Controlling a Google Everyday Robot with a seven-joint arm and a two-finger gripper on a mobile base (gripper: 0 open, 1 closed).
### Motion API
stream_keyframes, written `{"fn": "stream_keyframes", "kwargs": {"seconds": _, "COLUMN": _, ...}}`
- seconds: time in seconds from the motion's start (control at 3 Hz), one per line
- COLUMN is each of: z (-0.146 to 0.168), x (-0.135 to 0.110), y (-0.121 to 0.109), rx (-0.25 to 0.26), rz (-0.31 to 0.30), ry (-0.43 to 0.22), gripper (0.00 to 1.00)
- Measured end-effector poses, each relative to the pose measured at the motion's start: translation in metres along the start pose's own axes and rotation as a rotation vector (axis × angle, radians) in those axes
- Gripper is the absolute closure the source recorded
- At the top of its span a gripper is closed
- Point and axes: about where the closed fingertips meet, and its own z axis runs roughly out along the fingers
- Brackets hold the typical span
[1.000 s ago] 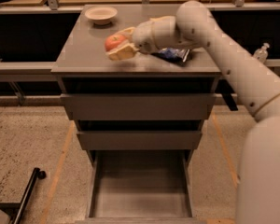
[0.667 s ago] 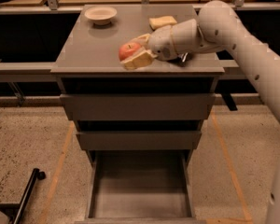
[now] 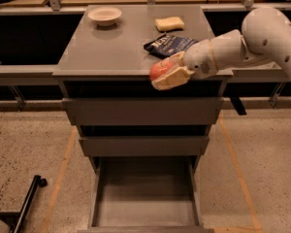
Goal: Place apple into bottom drawer
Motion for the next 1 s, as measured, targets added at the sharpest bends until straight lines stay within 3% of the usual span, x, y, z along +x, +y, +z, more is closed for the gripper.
{"fn": "stream_keyframes", "kwargs": {"seconds": 0.33, "z": 0.001, "x": 0.000, "y": 0.000, "rx": 0.000, "rz": -0.001, "ry": 0.000, "gripper": 1.00}}
{"fn": "stream_keyframes", "kwargs": {"seconds": 0.67, "z": 0.002, "x": -0.004, "y": 0.003, "rx": -0.015, "rz": -0.044, "ry": 0.034, "gripper": 1.00}}
{"fn": "stream_keyframes", "kwargs": {"seconds": 1.0, "z": 0.007, "x": 0.010, "y": 0.018, "rx": -0.028, "rz": -0.036, "ry": 0.004, "gripper": 1.00}}
